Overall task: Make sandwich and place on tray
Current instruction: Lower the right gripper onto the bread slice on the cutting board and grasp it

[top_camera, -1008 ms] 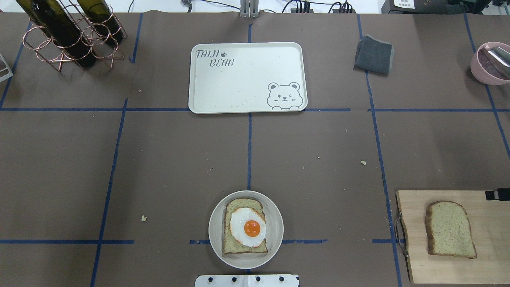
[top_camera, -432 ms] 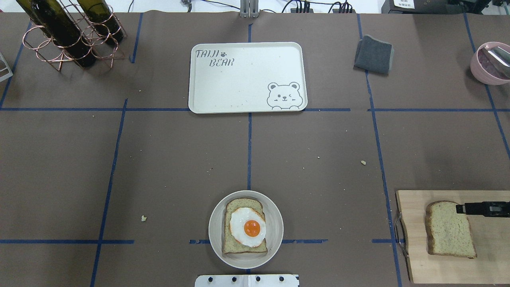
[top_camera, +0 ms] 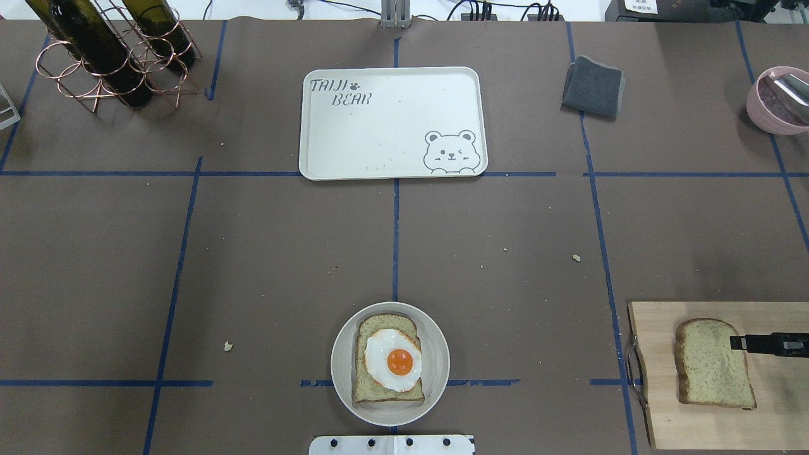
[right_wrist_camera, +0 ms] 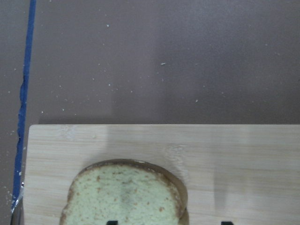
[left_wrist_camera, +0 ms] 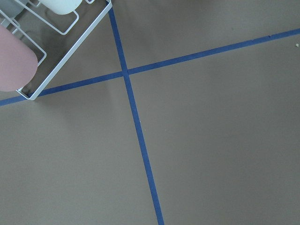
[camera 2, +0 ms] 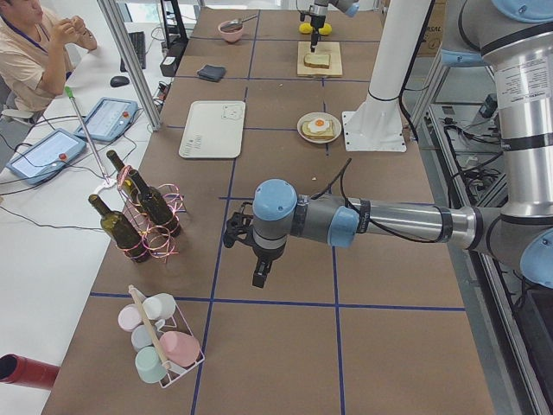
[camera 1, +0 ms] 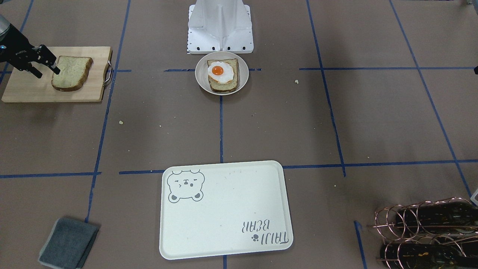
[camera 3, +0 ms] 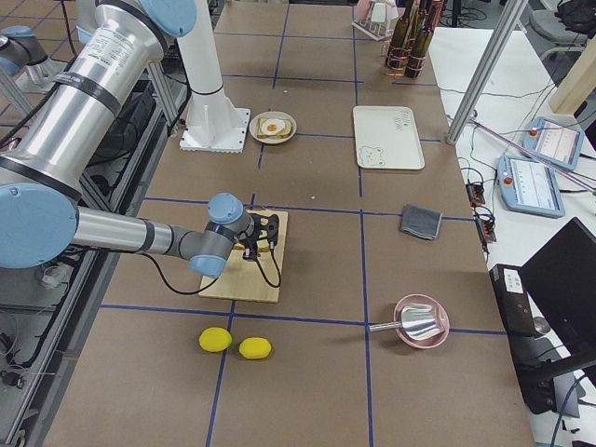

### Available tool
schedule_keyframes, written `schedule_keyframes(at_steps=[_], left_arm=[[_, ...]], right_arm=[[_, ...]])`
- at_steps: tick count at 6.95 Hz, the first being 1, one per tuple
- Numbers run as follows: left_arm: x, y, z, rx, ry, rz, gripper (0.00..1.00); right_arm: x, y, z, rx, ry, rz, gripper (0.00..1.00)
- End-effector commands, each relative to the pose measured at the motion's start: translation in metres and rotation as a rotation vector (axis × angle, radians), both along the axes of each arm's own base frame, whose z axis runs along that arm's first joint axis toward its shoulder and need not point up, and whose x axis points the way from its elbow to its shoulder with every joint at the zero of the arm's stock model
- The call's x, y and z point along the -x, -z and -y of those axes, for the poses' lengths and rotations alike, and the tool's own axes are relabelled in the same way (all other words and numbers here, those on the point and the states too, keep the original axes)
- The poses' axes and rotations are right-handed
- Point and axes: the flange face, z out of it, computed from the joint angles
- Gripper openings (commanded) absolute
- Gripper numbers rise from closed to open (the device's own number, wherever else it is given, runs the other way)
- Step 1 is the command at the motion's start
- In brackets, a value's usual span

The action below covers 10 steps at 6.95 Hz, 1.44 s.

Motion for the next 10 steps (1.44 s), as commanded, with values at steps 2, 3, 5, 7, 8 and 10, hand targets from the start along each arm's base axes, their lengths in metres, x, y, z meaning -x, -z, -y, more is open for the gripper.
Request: schedule_keyframes(at_steps=[2, 3, 5, 7, 8, 10], left_arm=[[0.0, 0.0, 0.0, -0.001, 0.0, 0.0, 1.0], [0.0, 0.0, 0.0, -0.001, 0.0, 0.0, 1.0], [0.0, 0.0, 0.0, -0.001, 0.0, 0.0, 1.0], [0.0, -0.003, -0.001, 0.007, 0.0, 0.0, 1.0], [0.0, -0.003, -0.001, 0.007, 0.0, 0.0, 1.0], [0.0, -0.003, -0.001, 0.008, 0.0, 0.0, 1.0]], right_arm=[[0.008, -0.005, -0.006, -0.001, 0.033, 0.001, 0.69], [0.009, -0.009, -0.008, 0.004, 0.041, -0.006, 0.68], [0.014, -0.011, -0.011, 0.004, 0.057, -0.01, 0.58], [0.017, -0.011, -0.012, 0.002, 0.065, -0.008, 0.32], [0.017, -0.01, -0.012, 0.001, 0.065, -0.006, 0.0], [0.016, -0.009, -0.013, 0.0, 0.07, 0.001, 0.0]])
